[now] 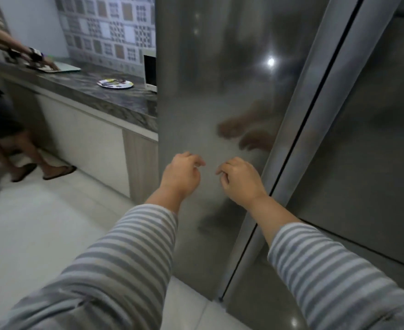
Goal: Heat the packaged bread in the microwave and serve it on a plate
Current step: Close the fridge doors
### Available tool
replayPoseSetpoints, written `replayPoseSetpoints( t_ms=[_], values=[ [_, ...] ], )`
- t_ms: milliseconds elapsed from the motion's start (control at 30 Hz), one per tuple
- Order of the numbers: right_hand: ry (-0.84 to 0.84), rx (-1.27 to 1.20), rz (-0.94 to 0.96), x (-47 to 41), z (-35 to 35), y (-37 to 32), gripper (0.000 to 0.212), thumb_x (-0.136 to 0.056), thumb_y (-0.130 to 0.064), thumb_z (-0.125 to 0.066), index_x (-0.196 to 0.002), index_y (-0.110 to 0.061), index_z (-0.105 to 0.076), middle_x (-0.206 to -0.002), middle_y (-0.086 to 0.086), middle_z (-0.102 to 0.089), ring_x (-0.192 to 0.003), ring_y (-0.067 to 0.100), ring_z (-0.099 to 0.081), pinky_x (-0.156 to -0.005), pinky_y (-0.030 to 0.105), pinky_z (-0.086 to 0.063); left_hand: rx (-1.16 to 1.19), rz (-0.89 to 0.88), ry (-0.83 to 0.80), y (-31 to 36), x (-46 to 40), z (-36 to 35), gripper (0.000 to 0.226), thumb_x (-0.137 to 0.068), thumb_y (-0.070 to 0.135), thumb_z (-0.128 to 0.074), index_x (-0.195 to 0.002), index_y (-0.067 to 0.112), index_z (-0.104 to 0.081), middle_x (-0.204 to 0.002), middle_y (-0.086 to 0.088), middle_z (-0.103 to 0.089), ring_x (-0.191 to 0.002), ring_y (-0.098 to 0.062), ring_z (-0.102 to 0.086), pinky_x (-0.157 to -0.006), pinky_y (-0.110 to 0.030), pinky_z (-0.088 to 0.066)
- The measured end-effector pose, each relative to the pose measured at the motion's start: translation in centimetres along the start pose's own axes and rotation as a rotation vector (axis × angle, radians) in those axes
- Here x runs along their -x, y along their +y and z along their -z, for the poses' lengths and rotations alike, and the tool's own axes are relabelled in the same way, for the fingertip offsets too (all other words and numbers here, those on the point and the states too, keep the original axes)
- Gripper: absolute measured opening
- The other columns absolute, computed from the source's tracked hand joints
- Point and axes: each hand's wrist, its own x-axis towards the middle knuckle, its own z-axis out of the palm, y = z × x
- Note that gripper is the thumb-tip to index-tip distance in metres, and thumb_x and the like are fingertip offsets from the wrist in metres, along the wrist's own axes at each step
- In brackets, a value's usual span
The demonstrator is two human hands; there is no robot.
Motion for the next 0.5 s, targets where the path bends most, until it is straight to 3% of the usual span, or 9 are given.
replayPoseSetpoints(
  t_ms=[267,500],
  values=[
    [-0.024,-0.113,0.067,-10.7,-8.5,-10.4,0.018,-0.074,-0.012,-0.055,-0.076,-0.013,-0.073,-0.077,0.006,-0.069,-0.081,0.032,-0.062,-0.066,0.036,-0.05,-0.098,0.122,0.055,-13.4,-2.5,9.6,0.033,-0.082,0.007,-0.052,-0.105,0.021,-0.07,-0.112,-0.002,-0.064,-0.108,-0.026,-0.055,-0.092,-0.041,-0.048],
    [-0.099,-0.116,-0.005,-21.8,-17.7,-18.8,0.022,-0.086,-0.012,-0.053,-0.093,-0.014,-0.074,-0.095,0.004,-0.069,-0.097,0.027,-0.058,-0.085,0.041,-0.048,-0.165,0.15,-0.053,-26.5,-7.8,18.1,0.03,-0.088,0.012,-0.049,-0.107,0.026,-0.067,-0.117,-0.001,-0.058,-0.114,-0.022,-0.051,-0.094,-0.041,-0.046]
  ],
)
